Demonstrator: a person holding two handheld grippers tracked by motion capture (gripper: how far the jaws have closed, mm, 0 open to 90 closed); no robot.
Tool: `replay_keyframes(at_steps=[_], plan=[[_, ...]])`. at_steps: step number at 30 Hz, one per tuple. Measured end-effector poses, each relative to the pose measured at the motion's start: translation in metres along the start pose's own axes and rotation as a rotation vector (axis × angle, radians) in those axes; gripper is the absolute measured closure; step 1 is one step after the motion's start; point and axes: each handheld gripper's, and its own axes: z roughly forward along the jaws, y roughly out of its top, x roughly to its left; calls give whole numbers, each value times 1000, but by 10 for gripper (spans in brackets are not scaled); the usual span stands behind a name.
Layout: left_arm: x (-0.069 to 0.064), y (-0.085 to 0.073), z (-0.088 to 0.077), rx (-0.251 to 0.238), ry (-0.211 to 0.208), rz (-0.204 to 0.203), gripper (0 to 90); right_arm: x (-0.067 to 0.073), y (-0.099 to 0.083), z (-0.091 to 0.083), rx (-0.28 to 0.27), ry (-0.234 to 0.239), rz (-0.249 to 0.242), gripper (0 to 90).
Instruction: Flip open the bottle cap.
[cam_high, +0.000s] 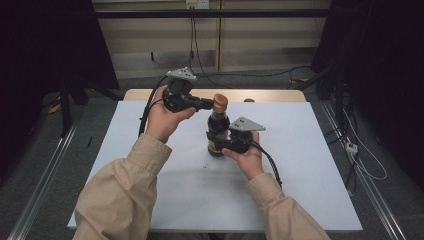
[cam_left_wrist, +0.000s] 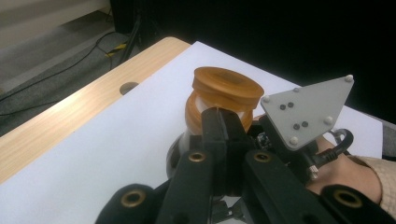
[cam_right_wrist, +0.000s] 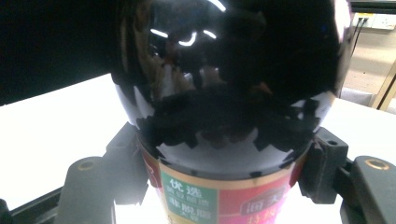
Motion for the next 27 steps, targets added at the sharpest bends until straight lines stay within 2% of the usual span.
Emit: replay_keyframes(at_steps=[18,27], plan=[[0,3,0,-16,-19,-7,900,0,0,0,5,-1,4,308],[-1,3,0,-10,-10,-2,900,1,0,0,4,-4,0,307]])
